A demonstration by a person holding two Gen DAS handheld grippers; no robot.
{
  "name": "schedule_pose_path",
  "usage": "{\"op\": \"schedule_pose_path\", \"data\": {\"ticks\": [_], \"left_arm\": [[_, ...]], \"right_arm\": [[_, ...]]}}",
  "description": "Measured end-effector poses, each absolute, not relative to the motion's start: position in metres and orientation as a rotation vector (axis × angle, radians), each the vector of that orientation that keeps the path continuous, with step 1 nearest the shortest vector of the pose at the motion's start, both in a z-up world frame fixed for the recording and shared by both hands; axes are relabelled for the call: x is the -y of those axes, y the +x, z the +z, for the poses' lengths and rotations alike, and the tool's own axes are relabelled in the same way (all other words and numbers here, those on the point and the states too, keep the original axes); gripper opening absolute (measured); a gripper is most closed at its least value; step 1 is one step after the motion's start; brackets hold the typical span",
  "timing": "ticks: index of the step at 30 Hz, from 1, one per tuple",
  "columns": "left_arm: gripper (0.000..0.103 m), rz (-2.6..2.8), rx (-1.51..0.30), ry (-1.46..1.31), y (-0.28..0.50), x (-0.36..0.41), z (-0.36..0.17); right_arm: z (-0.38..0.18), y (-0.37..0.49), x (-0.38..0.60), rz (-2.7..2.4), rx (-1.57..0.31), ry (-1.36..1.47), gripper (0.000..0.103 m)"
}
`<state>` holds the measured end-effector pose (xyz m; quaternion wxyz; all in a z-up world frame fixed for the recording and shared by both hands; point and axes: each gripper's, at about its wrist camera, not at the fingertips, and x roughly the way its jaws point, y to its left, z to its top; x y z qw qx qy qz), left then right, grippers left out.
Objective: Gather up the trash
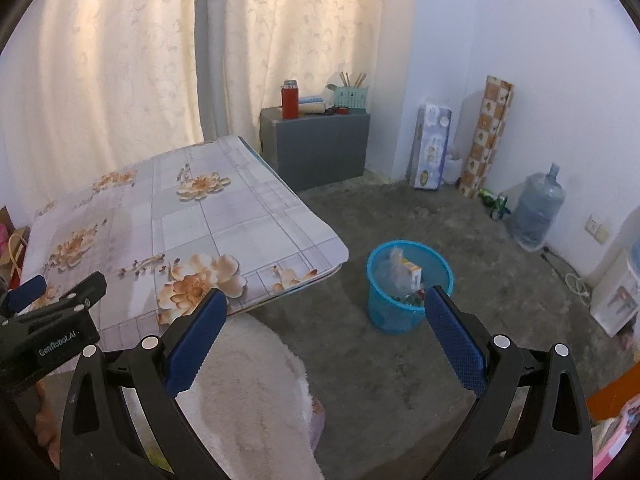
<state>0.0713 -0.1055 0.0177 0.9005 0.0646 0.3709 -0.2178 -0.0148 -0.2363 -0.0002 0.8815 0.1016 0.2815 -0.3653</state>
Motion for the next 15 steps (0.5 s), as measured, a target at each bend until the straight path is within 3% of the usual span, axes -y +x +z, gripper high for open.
{"op": "schedule_pose_path", "data": {"ticks": [15], "left_arm": [[0.097,-0.440,-0.797,0.143,0.0700,0.1137,0.0127]], "right_arm": [[-0.0042,-0.0148,0.2412,-0.719,-0.620,0.206,0.095]]}}
